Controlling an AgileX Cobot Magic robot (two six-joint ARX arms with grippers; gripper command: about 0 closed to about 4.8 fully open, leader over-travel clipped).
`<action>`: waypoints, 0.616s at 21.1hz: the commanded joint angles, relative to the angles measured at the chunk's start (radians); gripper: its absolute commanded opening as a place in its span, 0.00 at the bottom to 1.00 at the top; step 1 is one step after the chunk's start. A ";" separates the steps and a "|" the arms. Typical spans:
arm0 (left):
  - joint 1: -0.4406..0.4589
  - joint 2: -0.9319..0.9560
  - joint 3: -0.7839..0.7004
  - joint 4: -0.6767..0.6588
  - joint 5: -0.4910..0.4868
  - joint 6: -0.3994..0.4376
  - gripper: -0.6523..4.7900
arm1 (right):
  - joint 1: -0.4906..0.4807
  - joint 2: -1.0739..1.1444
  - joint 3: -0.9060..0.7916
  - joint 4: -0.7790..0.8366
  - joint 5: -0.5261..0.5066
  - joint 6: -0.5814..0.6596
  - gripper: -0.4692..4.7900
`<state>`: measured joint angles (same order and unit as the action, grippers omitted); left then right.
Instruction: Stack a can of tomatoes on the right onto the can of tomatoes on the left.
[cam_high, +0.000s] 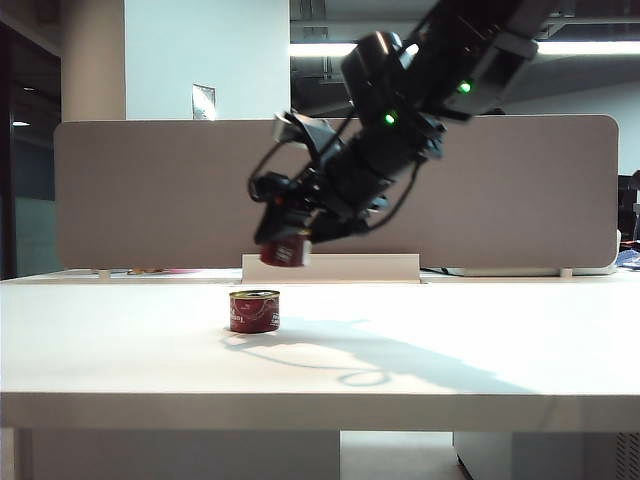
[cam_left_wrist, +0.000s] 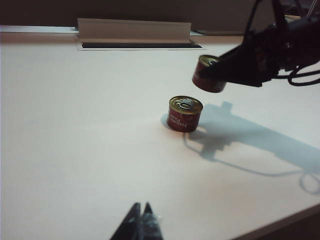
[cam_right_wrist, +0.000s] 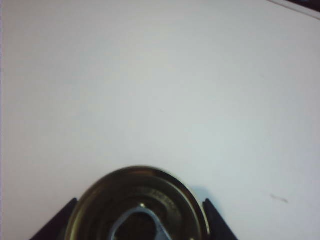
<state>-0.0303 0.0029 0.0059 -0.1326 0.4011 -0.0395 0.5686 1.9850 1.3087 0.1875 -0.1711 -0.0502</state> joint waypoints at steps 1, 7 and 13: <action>0.001 0.001 0.002 -0.009 0.004 -0.002 0.11 | 0.006 0.001 0.054 -0.028 -0.004 -0.006 0.40; 0.000 0.001 0.002 -0.009 0.003 -0.002 0.11 | 0.012 0.084 0.212 -0.221 -0.007 -0.006 0.41; 0.001 0.001 0.002 -0.009 0.003 0.002 0.11 | 0.032 0.101 0.239 -0.229 -0.007 -0.006 0.40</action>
<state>-0.0303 0.0029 0.0059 -0.1326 0.4011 -0.0406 0.5945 2.0949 1.5414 -0.0666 -0.1734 -0.0532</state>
